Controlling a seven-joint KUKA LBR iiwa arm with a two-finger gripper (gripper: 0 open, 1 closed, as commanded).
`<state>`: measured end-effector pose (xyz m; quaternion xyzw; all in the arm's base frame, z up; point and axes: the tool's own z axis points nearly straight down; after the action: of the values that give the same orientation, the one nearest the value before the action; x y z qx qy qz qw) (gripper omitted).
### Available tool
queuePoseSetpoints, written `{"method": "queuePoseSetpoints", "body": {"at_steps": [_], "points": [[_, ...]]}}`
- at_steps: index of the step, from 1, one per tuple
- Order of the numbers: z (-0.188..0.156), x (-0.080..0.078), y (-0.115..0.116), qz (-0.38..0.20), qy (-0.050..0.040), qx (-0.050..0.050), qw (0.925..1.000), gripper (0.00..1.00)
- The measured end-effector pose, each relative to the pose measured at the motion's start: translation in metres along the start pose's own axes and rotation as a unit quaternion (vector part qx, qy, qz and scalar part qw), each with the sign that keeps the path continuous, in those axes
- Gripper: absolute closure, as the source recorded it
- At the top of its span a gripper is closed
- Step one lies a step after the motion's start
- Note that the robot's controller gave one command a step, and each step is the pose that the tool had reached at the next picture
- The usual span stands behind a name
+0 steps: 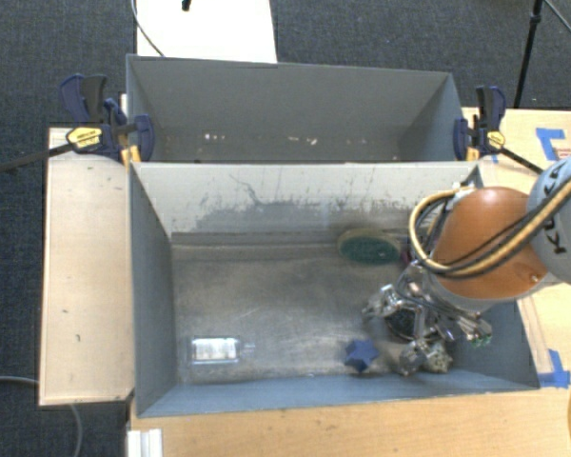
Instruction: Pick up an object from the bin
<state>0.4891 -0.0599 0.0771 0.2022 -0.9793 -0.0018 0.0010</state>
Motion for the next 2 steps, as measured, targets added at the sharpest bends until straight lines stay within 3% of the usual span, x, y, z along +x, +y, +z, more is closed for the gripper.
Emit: {"method": "queuePoseSetpoints", "body": {"at_steps": [1, 2], "points": [[0.004, -0.005, -0.069, -0.144, -0.0086, -0.004, 0.9895, 0.0], [-0.021, -0.031, -0.099, -0.323, -0.0027, -0.005, 0.9465, 0.0]]}}
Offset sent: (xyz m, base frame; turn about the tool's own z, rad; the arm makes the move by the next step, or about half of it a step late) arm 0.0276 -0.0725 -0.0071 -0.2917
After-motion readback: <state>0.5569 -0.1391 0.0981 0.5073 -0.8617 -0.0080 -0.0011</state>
